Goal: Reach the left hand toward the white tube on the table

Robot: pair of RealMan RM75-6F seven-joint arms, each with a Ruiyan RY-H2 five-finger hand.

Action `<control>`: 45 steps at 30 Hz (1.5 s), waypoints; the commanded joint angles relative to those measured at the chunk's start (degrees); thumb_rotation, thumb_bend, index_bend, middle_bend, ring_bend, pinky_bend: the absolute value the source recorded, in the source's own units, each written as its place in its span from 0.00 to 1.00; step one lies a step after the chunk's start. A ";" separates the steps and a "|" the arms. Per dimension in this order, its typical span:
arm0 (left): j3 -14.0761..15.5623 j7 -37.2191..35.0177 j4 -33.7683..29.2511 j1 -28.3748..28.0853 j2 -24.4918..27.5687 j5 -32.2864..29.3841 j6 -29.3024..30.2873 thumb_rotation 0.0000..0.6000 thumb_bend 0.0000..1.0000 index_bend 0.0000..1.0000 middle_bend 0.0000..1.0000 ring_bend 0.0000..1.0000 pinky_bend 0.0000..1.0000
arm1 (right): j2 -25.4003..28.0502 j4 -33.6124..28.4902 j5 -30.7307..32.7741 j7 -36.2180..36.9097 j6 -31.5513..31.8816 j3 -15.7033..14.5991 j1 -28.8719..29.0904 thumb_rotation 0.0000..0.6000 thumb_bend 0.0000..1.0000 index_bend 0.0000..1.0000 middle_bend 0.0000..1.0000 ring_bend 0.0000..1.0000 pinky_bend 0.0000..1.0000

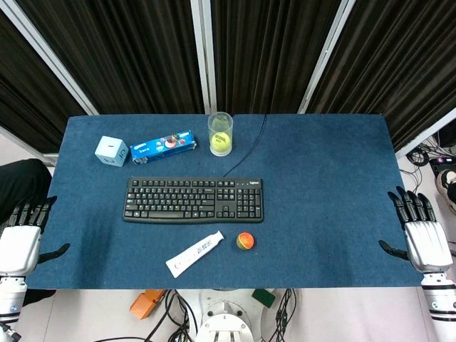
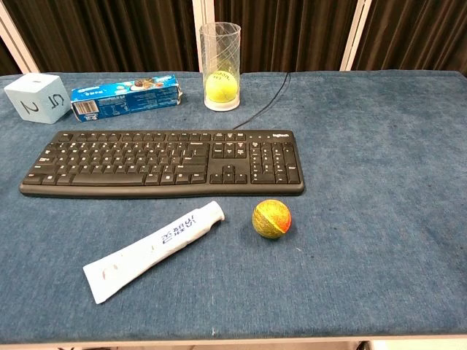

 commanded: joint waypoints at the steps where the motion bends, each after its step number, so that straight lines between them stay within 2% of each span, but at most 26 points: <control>1: 0.10 0.39 -0.17 -0.35 -0.17 -0.56 -1.01 1.00 0.11 0.06 0.11 0.01 0.00 | -0.03 -0.04 0.16 -0.06 -0.14 0.02 0.07 1.00 0.21 0.00 0.01 0.00 0.00; 5: -0.01 0.65 -0.52 -0.85 0.26 -0.48 -1.72 1.00 0.11 0.06 0.11 0.02 0.00 | 0.29 -0.28 0.08 -0.13 0.39 0.22 -0.04 1.00 0.21 0.00 0.01 0.00 0.00; 7: -0.33 0.73 -0.74 -1.46 0.53 -0.12 -2.06 1.00 0.11 0.06 0.14 0.05 0.00 | 0.53 -0.41 0.03 -0.09 0.84 0.36 -0.18 1.00 0.21 0.00 0.01 0.00 0.00; 8: -0.48 0.90 -0.79 -1.83 0.60 0.15 -2.28 1.00 0.11 0.06 0.17 0.09 0.04 | 0.66 -0.49 0.00 -0.05 1.03 0.42 -0.23 1.00 0.21 0.00 0.01 0.00 0.00; 10: -0.74 1.36 -0.90 -3.08 0.70 1.17 -3.20 1.00 0.11 0.07 0.26 0.19 0.22 | 0.99 -0.72 -0.17 0.03 1.46 0.50 -0.37 1.00 0.21 0.00 0.01 0.00 0.00; 12: -0.85 1.33 -1.05 -4.53 0.72 1.94 -4.88 1.00 0.13 0.10 0.41 0.37 0.43 | 1.29 -0.94 -0.34 0.00 1.85 0.54 -0.51 1.00 0.21 0.00 0.01 0.00 0.00; 13: -0.80 1.11 -1.32 -5.65 0.82 2.04 -6.73 1.00 0.15 0.11 0.47 0.43 0.49 | 1.48 -1.10 -0.44 -0.06 2.09 0.55 -0.62 1.00 0.21 0.00 0.01 0.00 0.00; 14: -0.76 0.77 -1.51 -6.59 0.86 2.02 -8.38 1.00 0.19 0.13 0.57 0.54 0.58 | 1.59 -1.21 -0.52 -0.07 2.25 0.55 -0.69 1.00 0.21 0.00 0.01 0.00 0.00; 15: -0.72 0.29 -1.59 -7.61 0.84 1.96 -10.15 1.00 0.24 0.15 0.62 0.60 0.63 | 1.68 -1.31 -0.59 -0.05 2.40 0.55 -0.76 1.00 0.21 0.00 0.01 0.00 0.00; 17: -0.60 -0.89 -1.40 -10.01 0.51 1.22 -14.81 1.00 0.40 0.19 0.78 0.76 0.76 | 1.82 -1.51 -0.72 0.01 2.70 0.48 -0.95 1.00 0.21 0.00 0.01 0.00 0.00; 20: -0.47 -1.22 -0.58 -13.09 -0.67 -0.29 -20.84 1.00 0.54 0.20 0.87 0.87 0.85 | 1.89 -1.62 -0.84 0.11 2.96 0.27 -1.26 1.00 0.21 0.00 0.01 0.00 0.00; 23: -0.15 0.02 0.21 -15.30 -2.32 -1.89 -25.41 1.00 0.60 0.20 0.91 0.90 0.87 | 1.95 -1.70 -0.81 0.18 3.02 0.02 -1.55 1.00 0.21 0.00 0.01 0.00 0.00; 29: 0.23 1.77 1.48 -18.25 -5.05 -6.49 -32.41 1.00 0.61 0.20 0.92 0.92 0.88 | 2.02 -1.90 -0.87 0.16 3.03 -0.16 -1.76 1.00 0.21 0.00 0.01 0.00 0.00; 45: 1.68 1.90 3.49 -18.64 -6.98 -9.21 -32.72 1.00 0.60 0.20 0.92 0.92 0.88 | 2.01 -2.45 -0.80 -0.37 2.82 -0.24 -1.95 1.00 0.21 0.00 0.01 0.00 0.00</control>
